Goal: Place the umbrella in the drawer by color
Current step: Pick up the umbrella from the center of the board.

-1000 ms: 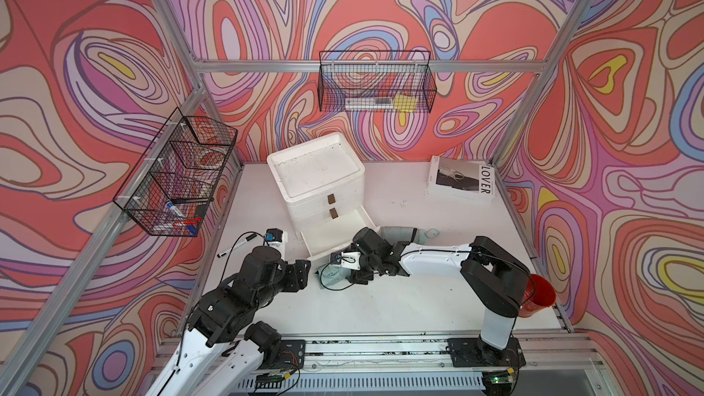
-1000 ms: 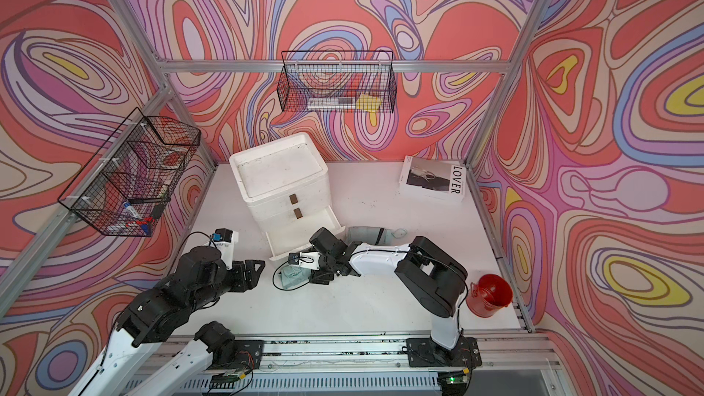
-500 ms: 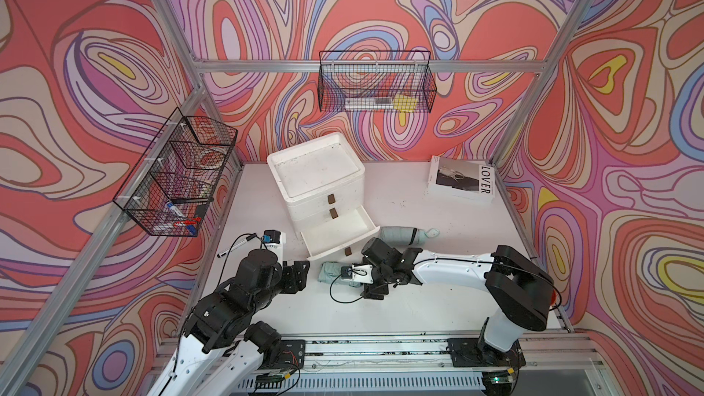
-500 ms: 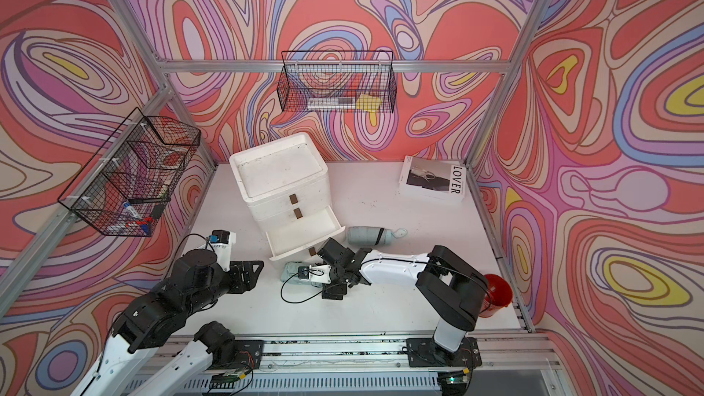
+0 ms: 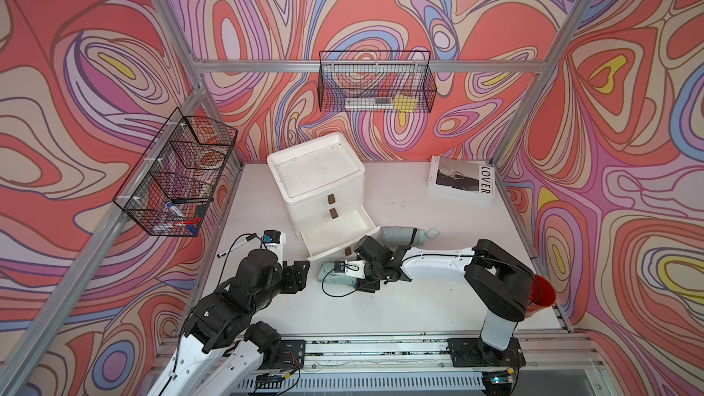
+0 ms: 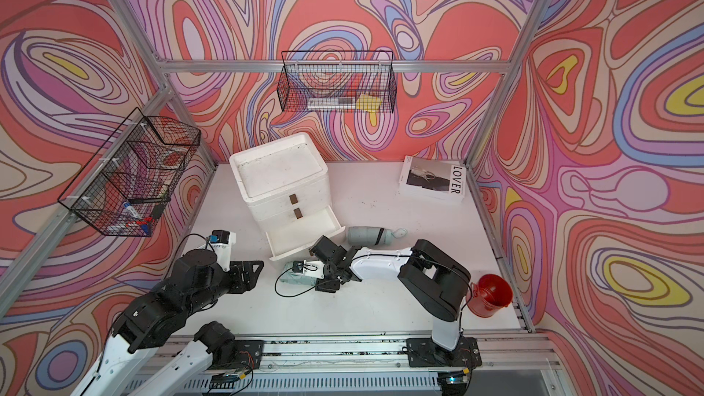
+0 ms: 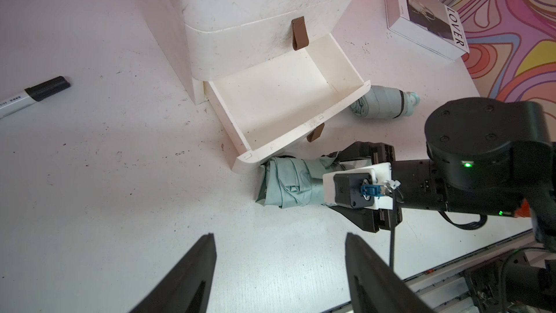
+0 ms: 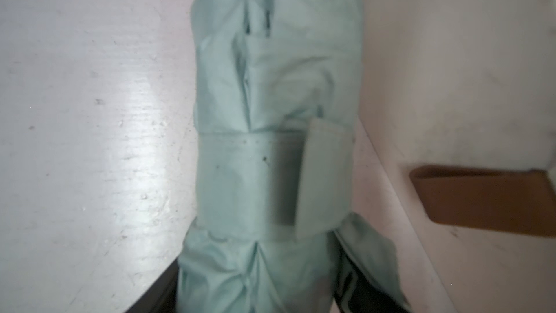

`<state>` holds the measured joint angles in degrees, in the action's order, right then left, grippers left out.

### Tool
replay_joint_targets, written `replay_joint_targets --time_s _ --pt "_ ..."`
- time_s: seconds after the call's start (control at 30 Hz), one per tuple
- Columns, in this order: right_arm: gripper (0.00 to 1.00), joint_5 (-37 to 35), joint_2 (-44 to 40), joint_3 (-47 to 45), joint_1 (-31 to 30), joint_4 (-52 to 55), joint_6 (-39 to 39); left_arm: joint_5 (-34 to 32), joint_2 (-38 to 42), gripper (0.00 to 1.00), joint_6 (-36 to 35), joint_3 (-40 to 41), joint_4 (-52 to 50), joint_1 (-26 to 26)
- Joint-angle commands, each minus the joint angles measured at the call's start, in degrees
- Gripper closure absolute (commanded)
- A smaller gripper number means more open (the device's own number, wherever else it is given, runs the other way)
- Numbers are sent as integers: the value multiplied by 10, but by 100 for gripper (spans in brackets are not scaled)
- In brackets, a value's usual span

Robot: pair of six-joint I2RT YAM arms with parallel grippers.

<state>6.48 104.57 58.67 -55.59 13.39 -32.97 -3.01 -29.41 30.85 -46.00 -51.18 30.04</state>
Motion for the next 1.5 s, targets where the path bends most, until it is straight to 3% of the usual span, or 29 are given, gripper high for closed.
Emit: replay_joint_targets --time_s 0.0,0.2,0.43,0.6,0.83,1.1,1.23,1.47 --pt "41 8 -16 -34 -4 -9 -30 -4 -6 27 -4 6 9 3" --pt "100 17 -116 -82 -4 -59 -68 4 -6 27 -7 6 14 3" --pt "100 -60 -269 -138 -8 -102 -184 64 -35 27 -22 -13 33 3" --pt "100 -81 -381 -183 -8 -168 -370 161 -102 28 -49 -71 50 3" --pt "100 -113 -400 -146 -8 -134 -441 299 -191 33 -56 -115 109 6" --pt "100 -63 -445 -188 -8 -218 -465 318 -259 34 -66 -124 103 45" --pt "100 -53 -449 -198 -8 -251 -462 286 -286 35 -69 -133 99 85" --pt "100 -45 -459 -230 -8 -290 -457 256 -319 33 -76 -153 75 92"
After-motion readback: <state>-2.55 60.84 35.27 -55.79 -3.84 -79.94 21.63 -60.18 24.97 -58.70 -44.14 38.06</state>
